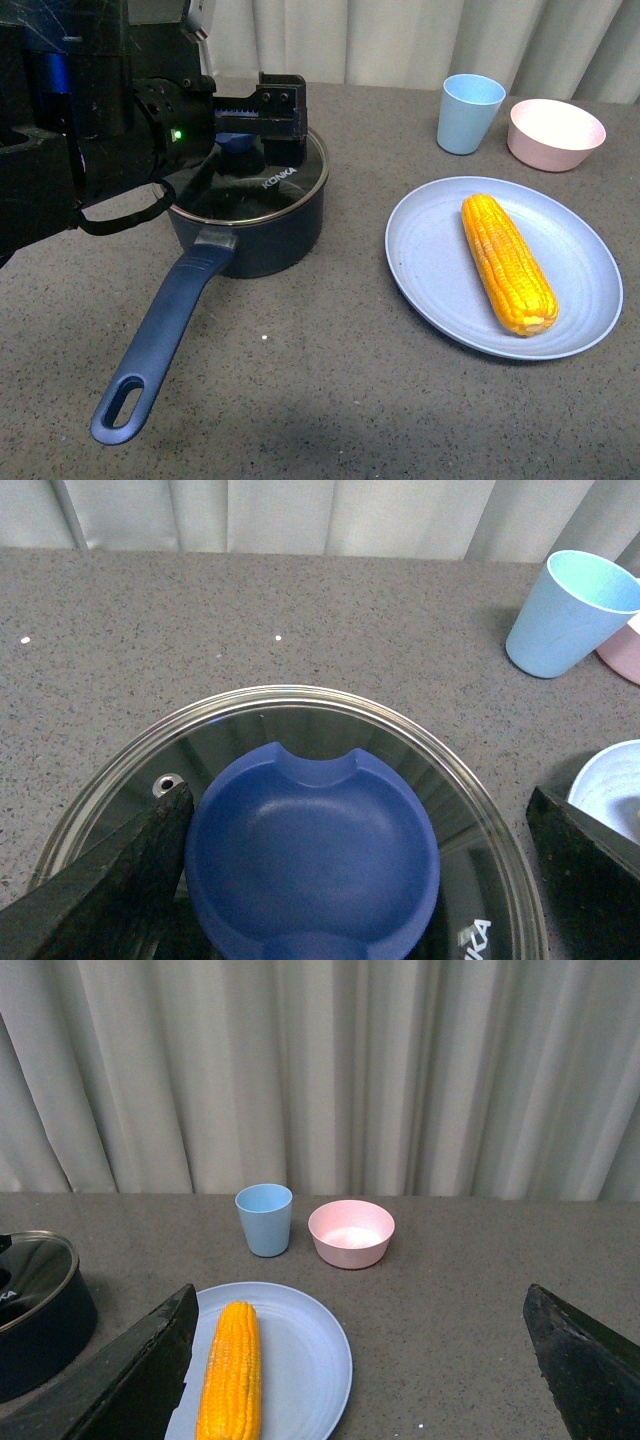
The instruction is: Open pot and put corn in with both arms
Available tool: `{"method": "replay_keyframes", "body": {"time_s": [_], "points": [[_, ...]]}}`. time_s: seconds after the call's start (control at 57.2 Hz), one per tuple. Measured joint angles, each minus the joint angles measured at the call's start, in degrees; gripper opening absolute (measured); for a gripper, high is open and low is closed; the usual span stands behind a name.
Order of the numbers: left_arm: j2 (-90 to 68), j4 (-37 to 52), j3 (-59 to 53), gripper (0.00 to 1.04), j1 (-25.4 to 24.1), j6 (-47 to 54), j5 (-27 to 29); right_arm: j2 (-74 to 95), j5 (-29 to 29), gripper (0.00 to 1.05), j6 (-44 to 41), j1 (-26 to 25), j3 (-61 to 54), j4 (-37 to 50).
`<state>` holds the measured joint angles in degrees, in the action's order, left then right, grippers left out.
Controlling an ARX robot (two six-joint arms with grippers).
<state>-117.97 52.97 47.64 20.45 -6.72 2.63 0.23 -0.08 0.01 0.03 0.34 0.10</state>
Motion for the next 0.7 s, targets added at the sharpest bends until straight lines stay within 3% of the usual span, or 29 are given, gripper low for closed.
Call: {"method": "replay_keyframes", "body": {"time_s": [0.402, 0.612, 0.699], "points": [[-2.9, 0.2, 2.4, 0.98, -1.1, -1.4, -0.2, 0.0, 0.0, 0.95, 0.0, 0.0, 0.0, 0.0], [-3.0, 0.2, 2.4, 0.66, -1.1, -1.6, -1.0, 0.0, 0.0, 0.95, 0.0, 0.0, 0.0, 0.0], [-3.0, 0.2, 2.4, 0.64, -1.2, -1.6, -1.1, 0.0, 0.0, 0.95, 0.0, 0.0, 0.0, 0.0]]}}
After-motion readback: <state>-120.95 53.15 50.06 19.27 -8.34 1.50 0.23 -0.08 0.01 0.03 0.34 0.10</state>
